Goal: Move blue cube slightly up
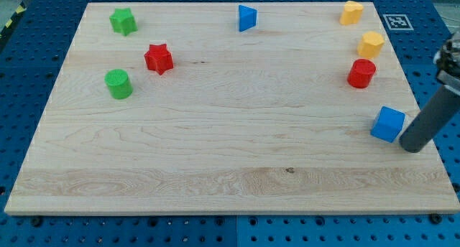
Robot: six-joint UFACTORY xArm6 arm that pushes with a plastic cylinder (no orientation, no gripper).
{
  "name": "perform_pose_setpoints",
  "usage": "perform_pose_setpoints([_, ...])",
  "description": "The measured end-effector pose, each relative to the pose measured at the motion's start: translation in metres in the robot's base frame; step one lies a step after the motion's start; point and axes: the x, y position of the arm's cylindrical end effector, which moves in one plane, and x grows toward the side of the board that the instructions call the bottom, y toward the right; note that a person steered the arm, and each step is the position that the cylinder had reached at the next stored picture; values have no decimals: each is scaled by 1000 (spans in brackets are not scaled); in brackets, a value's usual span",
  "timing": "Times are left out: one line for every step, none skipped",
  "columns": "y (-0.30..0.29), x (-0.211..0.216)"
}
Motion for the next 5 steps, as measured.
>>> perform_pose_setpoints([-23,0])
perform_pose_setpoints([-24,0])
perform_pose_setpoints([-25,-4])
perform_pose_setpoints([-25,-6])
perform_pose_setpoints([-26,-8])
